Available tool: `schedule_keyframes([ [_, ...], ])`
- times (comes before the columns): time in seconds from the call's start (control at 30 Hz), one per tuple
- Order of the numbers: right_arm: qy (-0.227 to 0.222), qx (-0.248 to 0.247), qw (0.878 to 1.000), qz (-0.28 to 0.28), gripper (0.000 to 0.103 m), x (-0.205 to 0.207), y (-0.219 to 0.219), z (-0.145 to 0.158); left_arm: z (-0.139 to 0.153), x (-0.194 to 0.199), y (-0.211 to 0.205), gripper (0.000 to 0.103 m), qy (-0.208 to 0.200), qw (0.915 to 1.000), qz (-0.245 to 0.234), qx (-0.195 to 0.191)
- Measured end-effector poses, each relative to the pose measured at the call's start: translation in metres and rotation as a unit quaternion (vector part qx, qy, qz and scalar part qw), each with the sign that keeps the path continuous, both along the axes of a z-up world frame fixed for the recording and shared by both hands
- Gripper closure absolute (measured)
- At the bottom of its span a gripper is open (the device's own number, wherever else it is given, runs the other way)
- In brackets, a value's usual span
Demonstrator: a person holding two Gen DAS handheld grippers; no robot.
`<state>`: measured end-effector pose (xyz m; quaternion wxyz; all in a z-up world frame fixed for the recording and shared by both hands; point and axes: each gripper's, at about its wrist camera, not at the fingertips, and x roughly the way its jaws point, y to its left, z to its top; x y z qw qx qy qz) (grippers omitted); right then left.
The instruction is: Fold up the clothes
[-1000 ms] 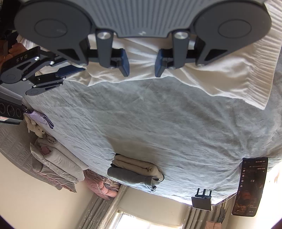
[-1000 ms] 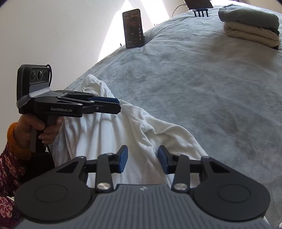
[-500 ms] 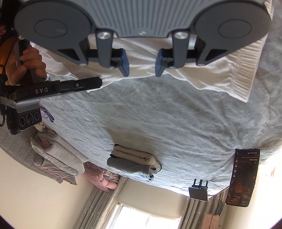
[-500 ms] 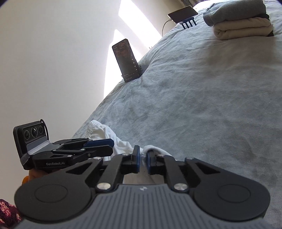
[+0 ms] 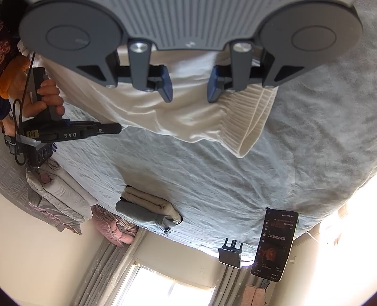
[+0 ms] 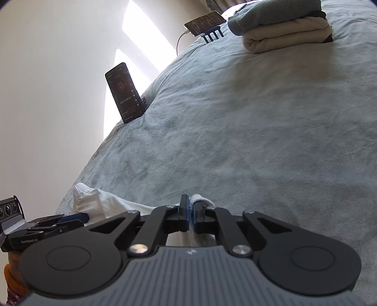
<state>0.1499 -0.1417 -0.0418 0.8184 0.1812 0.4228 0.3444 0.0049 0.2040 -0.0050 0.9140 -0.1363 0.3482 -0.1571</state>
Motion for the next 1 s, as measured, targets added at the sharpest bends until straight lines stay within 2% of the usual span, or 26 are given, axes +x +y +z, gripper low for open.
schedule_keyframes([
  [0.1,0.003,0.003,1.000,0.001,0.098,-0.001,-0.002,-0.002,0.013,-0.009,0.006,0.067,-0.033,0.9990,0.029,0.007],
  [0.2,0.005,0.007,1.000,0.002,0.098,-0.003,-0.005,-0.002,0.020,-0.013,0.009,0.060,-0.049,0.9954,0.070,0.043],
  [0.5,-0.020,-0.011,1.000,0.000,0.098,-0.009,0.002,0.001,0.011,-0.027,0.007,0.060,-0.015,0.9896,0.100,0.103],
  [0.53,-0.026,-0.015,1.000,-0.001,0.098,-0.010,0.004,0.002,0.008,-0.027,0.006,0.073,-0.014,0.9883,0.100,0.115],
  [0.57,-0.033,-0.020,0.999,-0.001,0.098,-0.011,0.006,0.003,0.006,-0.028,0.005,0.095,-0.016,0.9853,0.103,0.135],
  [0.6,-0.045,-0.026,0.999,-0.009,0.099,-0.012,0.007,0.005,0.003,-0.029,0.003,0.097,-0.020,0.9814,0.108,0.157],
  [0.7,-0.074,-0.049,0.996,-0.030,0.099,-0.014,0.008,0.011,0.002,-0.029,0.003,0.099,-0.018,0.9748,0.118,0.189],
  [0.8,-0.074,-0.052,0.996,-0.026,0.099,-0.015,0.009,0.010,0.001,-0.025,0.006,0.097,-0.008,0.9754,0.108,0.192],
  [0.83,-0.074,-0.052,0.996,-0.024,0.099,-0.016,0.010,0.010,0.003,-0.024,0.008,0.096,-0.007,0.9772,0.105,0.185],
  [0.9,-0.074,-0.054,0.996,-0.021,0.099,-0.016,0.010,0.010,0.008,-0.022,0.013,0.087,-0.004,0.9846,0.091,0.149],
  [0.97,-0.074,-0.056,0.996,-0.018,0.099,-0.017,0.011,0.010,0.014,-0.018,0.018,0.053,-0.006,0.9910,0.077,0.109],
  [1.0,-0.073,-0.056,0.996,-0.016,0.099,-0.017,0.012,0.010,0.017,-0.017,0.018,0.050,-0.012,0.9927,0.073,0.096],
])
